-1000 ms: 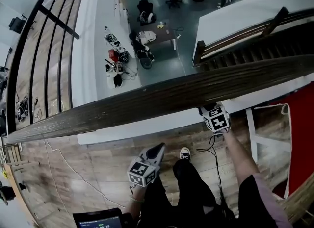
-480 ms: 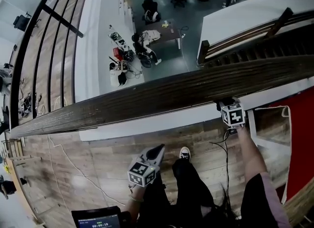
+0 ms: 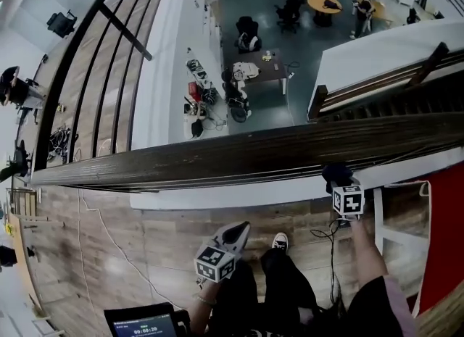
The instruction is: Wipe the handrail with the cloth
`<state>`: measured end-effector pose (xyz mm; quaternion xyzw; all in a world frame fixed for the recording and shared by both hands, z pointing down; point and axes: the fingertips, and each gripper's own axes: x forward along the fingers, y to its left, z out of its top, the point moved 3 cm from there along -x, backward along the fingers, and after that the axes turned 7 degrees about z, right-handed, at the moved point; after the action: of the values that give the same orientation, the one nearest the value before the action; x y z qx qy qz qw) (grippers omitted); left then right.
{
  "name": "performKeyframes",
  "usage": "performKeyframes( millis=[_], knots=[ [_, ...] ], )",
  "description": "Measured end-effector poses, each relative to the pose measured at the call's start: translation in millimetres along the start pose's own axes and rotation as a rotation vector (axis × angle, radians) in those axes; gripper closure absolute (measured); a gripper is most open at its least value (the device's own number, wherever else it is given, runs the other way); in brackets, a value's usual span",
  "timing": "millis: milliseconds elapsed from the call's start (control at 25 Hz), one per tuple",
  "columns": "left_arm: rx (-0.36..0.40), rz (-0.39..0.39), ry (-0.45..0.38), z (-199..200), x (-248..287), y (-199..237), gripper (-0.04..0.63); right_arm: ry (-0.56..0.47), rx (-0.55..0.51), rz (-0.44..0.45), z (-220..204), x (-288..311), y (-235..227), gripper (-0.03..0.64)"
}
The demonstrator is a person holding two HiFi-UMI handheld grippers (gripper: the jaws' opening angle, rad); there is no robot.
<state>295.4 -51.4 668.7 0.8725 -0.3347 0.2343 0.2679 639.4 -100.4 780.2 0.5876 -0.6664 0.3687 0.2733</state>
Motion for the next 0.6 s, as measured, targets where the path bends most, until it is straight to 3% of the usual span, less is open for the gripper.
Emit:
performKeyframes(
  millis=[320, 600],
  knots=[
    [-0.014, 0.052, -0.073, 3.0, -60.7, 33.5, 0.594, -0.06, 0.043, 0.047, 0.4, -36.8, 91.6, 0.508],
    [-0.007, 0.052, -0.115, -1.1, -151.1, 66.0, 0.595, -0.106, 0.083, 0.095, -4.4, -85.7, 216.4, 0.508]
  ],
)
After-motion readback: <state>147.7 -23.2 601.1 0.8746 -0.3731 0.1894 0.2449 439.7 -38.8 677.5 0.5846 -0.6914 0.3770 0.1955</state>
